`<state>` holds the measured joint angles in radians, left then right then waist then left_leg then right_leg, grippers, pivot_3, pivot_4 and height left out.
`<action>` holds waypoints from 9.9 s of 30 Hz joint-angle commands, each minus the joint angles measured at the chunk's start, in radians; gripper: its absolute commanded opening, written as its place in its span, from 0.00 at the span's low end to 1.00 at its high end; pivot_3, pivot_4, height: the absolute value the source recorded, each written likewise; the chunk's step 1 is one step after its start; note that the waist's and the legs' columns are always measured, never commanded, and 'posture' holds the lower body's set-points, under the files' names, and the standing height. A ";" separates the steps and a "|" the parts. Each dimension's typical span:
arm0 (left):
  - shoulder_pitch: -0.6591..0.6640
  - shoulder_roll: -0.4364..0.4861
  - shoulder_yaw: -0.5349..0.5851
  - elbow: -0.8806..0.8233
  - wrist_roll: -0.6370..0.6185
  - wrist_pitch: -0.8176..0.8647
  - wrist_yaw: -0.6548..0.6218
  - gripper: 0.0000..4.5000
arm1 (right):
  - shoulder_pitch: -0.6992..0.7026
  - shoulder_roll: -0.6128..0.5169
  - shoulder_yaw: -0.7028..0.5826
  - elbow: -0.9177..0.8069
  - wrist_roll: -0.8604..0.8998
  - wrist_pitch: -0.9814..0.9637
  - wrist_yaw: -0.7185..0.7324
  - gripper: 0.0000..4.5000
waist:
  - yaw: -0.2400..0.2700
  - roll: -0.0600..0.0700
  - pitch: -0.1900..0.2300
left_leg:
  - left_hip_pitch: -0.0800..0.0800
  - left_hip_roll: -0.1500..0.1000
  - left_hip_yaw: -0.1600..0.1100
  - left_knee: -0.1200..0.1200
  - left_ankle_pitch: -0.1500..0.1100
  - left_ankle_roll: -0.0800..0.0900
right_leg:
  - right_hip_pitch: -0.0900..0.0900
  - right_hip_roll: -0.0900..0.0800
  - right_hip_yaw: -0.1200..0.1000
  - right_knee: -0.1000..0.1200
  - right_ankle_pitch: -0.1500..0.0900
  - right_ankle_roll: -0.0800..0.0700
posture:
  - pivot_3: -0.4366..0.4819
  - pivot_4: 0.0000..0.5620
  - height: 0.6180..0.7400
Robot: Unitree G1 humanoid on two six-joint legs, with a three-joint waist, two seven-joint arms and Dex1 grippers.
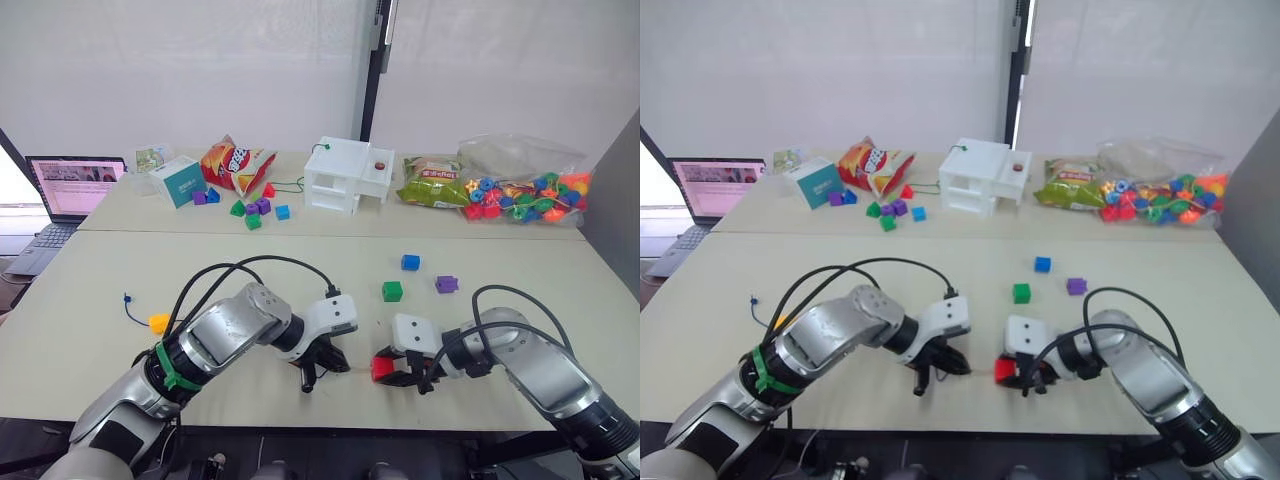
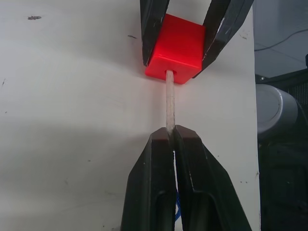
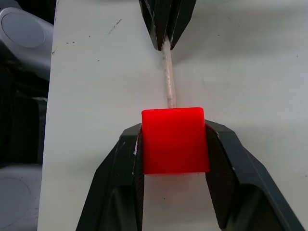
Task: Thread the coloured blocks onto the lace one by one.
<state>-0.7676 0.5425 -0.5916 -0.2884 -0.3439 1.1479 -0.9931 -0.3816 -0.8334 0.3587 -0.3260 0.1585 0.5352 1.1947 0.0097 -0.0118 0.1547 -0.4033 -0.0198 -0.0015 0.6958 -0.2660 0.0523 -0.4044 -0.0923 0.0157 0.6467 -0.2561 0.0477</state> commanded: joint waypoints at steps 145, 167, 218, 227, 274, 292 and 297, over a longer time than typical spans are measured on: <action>0.177 -0.081 0.099 0.287 0.257 -0.739 -0.187 0.26 | 0.207 -0.012 -0.213 -0.008 0.105 -0.065 -0.124 0.00 | -0.002 -0.002 0.000 | -0.001 0.001 0.000 0.000 0.001 0.000 | -0.001 0.000 0.000 -0.001 0.001 -0.001 | 0.48 0.27 1.00; 0.242 0.479 0.361 0.918 0.336 -1.264 -0.317 0.26 | 0.106 0.003 -0.108 -0.025 0.073 -0.013 -0.123 0.00 | -0.029 0.001 -0.001 | 0.006 0.003 0.002 -0.004 0.001 0.000 | 0.000 0.001 0.000 0.002 0.000 -0.003 | 0.48 0.27 1.00; 0.190 -0.108 0.163 0.297 0.182 -0.799 -0.217 0.00 | 0.062 0.031 -0.065 -0.045 0.055 0.044 -0.119 0.00 | 0.002 -0.002 0.001 | -0.002 0.000 0.001 0.000 0.001 0.000 | -0.003 -0.001 -0.001 0.001 0.001 -0.001 | 0.48 0.27 1.00; 0.190 -0.109 0.164 0.297 0.184 -0.792 -0.210 0.00 | 0.065 0.029 -0.067 -0.047 0.058 0.046 -0.118 0.00 | 0.002 -0.002 0.001 | -0.002 0.000 0.001 0.000 0.001 0.000 | -0.003 -0.001 -0.001 0.001 0.001 -0.001 | 0.48 0.27 1.00; 0.179 -0.115 0.142 0.320 0.218 -0.795 -0.199 0.00 | 0.098 0.023 -0.096 -0.085 0.080 0.095 -0.157 0.15 | 0.002 -0.002 0.001 | -0.002 0.000 0.001 0.000 0.001 0.000 | -0.003 -0.001 -0.001 0.001 0.001 -0.001 | 0.48 0.27 1.00; 0.235 0.003 0.190 0.195 0.196 -0.711 -0.202 0.00 | 0.311 0.311 -0.617 -0.125 0.042 0.236 -0.791 0.82 | -0.003 -0.002 0.000 | -0.001 0.001 0.001 -0.001 0.001 -0.001 | -0.002 0.000 0.001 0.001 0.001 -0.001 | 0.48 0.27 1.00; 0.245 -0.008 0.190 0.184 0.194 -0.696 -0.188 0.00 | 0.164 0.480 -0.541 0.034 -0.061 0.155 -1.000 0.82 | -0.012 -0.001 0.000 | 0.000 0.001 0.002 -0.001 0.001 -0.002 | -0.002 0.000 0.001 0.002 0.001 -0.002 | 0.48 0.27 1.00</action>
<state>-0.5222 0.5367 -0.4169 -0.0709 -0.1312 0.4462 -1.1876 -0.1895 -0.3578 -0.1920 -0.3155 0.1306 0.7399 0.2428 -0.0025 -0.0128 0.1551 -0.4036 -0.0195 0.0002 0.6946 -0.2646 0.0506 -0.4072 -0.0923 0.0167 0.6487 -0.2551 0.0462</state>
